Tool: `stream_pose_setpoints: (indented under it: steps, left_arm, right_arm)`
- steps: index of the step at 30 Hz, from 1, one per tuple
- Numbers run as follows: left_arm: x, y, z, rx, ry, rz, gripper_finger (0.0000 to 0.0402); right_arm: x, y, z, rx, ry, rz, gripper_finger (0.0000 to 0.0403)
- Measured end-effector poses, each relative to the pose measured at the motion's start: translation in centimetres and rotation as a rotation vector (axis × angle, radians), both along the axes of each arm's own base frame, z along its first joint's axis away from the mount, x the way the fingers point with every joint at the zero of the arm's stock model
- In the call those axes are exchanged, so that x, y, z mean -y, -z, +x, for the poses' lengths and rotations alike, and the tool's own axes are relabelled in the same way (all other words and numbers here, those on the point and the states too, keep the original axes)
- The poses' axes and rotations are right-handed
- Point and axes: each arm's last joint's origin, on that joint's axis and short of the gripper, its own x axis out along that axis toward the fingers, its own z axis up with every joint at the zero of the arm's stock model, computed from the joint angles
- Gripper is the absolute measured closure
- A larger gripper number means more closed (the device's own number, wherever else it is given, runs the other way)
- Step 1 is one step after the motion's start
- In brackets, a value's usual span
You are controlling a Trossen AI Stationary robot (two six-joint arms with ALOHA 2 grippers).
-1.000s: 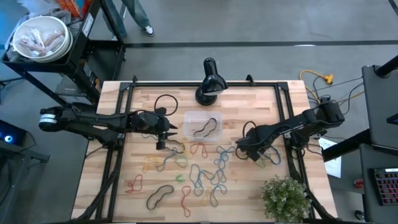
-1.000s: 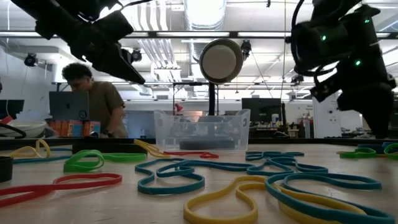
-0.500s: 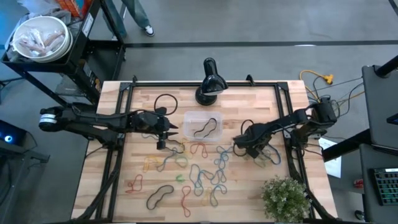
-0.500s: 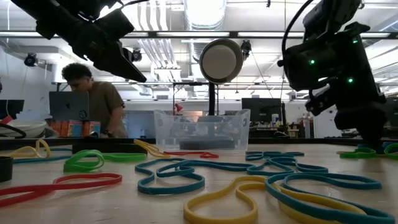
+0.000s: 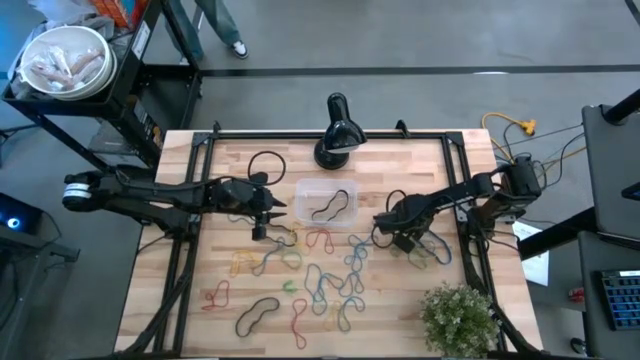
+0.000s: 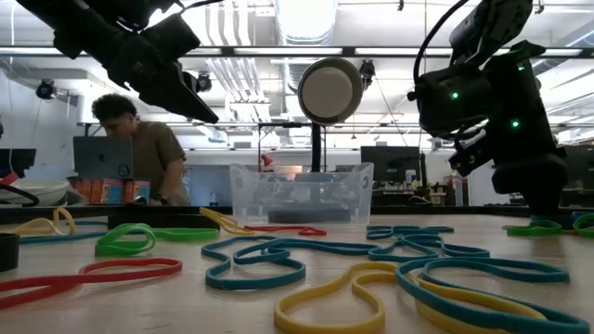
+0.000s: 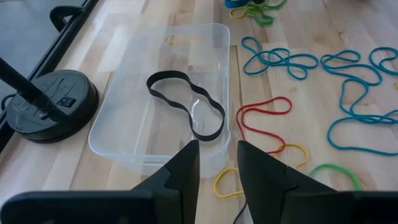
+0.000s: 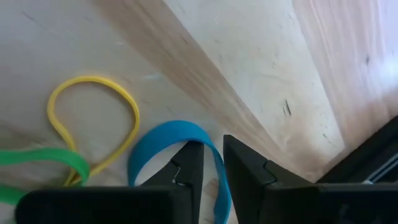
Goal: Pick and place rubber bands into bin
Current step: Put the blue rubber band into the transparent bin
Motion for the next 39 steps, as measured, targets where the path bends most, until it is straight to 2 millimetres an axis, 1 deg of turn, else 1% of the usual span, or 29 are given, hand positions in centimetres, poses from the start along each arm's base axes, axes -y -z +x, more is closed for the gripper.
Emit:
stream_pose_setpoints:
  steps: [3,4,8,11,15,18,24,28,31,33,39]
  left_arm:
    - [0.0,0.0,0.0,0.0,0.0,0.0,0.0309]
    - [0.0,0.0,0.0,0.0,0.0,0.0,0.0309]
    - [0.0,0.0,0.0,0.0,0.0,0.0,0.0309]
    - [0.0,0.0,0.0,0.0,0.0,0.0,0.0309]
    - [0.0,0.0,0.0,0.0,0.0,0.0,0.0309]
    - [0.0,0.0,0.0,0.001,0.0,0.0,0.0309]
    - [0.0,0.0,0.0,0.003,0.0,0.0,0.0309]
    - [0.0,0.0,0.0,0.006,0.0,0.001,0.0309]
    - [0.0,-0.1,0.0,0.008,0.0,0.0,0.0309]
    - [0.0,-0.1,0.0,0.009,0.0,0.001,0.0309]
    - [0.0,-0.1,0.1,0.011,0.0,0.001,0.0309]
  right_arm:
    - [0.0,0.0,0.0,0.004,-0.017,0.008,0.0382]
    - [0.0,0.0,0.0,0.004,-0.022,0.008,0.0388]
    - [0.0,-0.2,0.3,0.016,-0.03,-0.011,0.0394]
    - [0.0,-0.9,0.7,0.054,-0.048,-0.048,0.0394]
    - [-0.3,-2.9,1.3,0.155,-0.082,-0.104,0.0395]
    - [-0.6,-5.0,1.7,0.249,-0.117,-0.147,0.0395]
    - [-1.2,-9.4,2.2,0.487,-0.166,-0.222,0.0395]
    - [-1.6,-11.6,2.5,0.658,-0.22,-0.237,0.0395]
    - [-1.8,-12.6,2.9,0.768,-0.272,-0.243,0.0395]
    - [-1.9,-13.1,3.1,0.811,-0.303,-0.25,0.0395]
    - [-2.0,-13.2,4.3,0.871,-0.403,-0.272,0.0395]
